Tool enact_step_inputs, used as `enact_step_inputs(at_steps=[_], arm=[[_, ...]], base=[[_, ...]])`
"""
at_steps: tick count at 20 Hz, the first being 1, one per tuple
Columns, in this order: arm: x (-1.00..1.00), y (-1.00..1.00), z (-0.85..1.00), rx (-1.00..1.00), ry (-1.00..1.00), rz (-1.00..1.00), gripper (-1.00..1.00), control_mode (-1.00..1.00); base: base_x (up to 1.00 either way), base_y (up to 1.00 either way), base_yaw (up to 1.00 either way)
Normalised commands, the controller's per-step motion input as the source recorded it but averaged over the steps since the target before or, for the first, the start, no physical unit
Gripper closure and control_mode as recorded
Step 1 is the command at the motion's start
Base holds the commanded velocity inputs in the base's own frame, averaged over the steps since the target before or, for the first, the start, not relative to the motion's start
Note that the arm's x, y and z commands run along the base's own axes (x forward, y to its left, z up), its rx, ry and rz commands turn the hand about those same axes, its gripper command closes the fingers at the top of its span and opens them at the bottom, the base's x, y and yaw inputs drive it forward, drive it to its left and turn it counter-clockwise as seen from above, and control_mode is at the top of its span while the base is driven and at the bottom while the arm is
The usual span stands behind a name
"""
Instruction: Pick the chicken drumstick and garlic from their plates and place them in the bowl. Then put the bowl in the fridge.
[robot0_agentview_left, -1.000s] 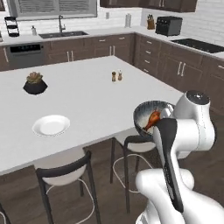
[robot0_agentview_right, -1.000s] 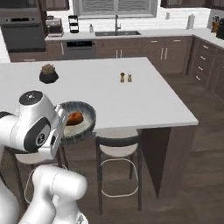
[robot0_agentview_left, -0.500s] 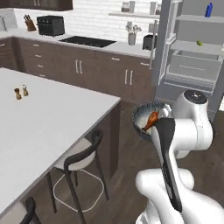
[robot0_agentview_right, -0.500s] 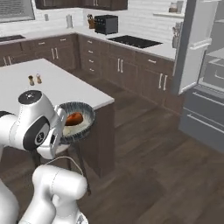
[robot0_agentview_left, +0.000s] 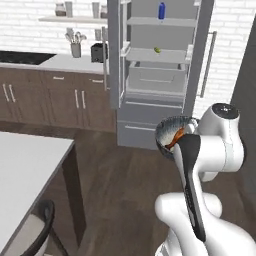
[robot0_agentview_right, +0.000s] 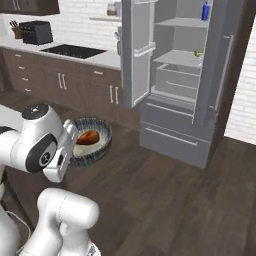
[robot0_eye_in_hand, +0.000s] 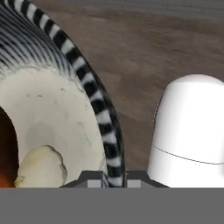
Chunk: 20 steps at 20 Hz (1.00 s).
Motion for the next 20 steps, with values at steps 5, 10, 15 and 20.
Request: enact_step_inputs(at_steps=[5, 10, 15, 20], arm=[[0.00, 0.00, 0.00, 0.00, 0.00, 0.00, 1.00, 1.00], [0.00, 0.00, 0.00, 0.00, 0.00, 0.00, 1.00, 1.00], [0.00, 0.00, 0.00, 0.00, 0.00, 0.00, 1.00, 1.00], [0.00, 0.00, 0.00, 0.00, 0.00, 0.00, 1.00, 1.00]], base=[[1.00, -0.06, -0.20], [1.00, 0.24, -0.18], [1.00, 0.18, -0.07], [1.00, -0.14, 0.00]])
